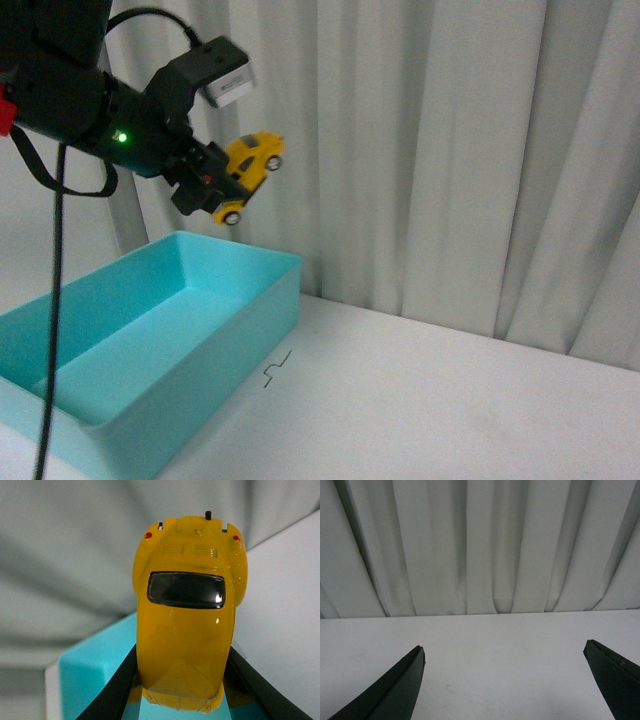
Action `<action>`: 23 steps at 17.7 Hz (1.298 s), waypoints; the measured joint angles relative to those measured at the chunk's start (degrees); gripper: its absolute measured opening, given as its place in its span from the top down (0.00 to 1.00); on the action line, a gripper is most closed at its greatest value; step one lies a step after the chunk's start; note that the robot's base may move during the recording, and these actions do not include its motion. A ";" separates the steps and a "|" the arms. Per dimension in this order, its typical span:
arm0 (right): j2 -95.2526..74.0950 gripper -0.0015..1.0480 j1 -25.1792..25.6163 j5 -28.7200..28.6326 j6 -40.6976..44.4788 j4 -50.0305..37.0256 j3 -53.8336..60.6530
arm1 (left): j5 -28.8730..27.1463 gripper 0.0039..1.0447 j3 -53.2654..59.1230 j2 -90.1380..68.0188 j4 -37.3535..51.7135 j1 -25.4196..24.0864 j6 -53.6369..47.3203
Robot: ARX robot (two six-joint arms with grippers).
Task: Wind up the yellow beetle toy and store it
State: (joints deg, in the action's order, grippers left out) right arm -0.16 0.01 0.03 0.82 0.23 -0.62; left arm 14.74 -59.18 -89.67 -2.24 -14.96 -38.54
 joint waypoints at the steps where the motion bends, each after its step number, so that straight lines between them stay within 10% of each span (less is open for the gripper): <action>1: 0.00 0.06 0.00 0.00 0.00 0.00 0.00 | -4.79 0.62 -0.39 -2.78 -1.07 -2.54 1.49; 6: 0.00 0.06 0.00 0.00 0.00 0.00 0.00 | -16.22 0.62 0.15 -12.44 -1.22 -6.32 4.11; 18: 0.00 0.06 0.00 0.00 0.00 0.00 0.00 | -22.08 0.62 0.31 -25.31 1.51 -3.54 4.20; 23: 0.00 0.06 0.00 0.00 0.00 0.00 0.00 | -18.91 0.06 -0.76 -23.74 -3.93 -3.41 7.45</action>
State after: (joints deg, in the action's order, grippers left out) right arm -0.16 0.01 0.03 0.82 0.23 -0.62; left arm -4.16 -59.94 -113.40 -6.17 -18.37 -31.09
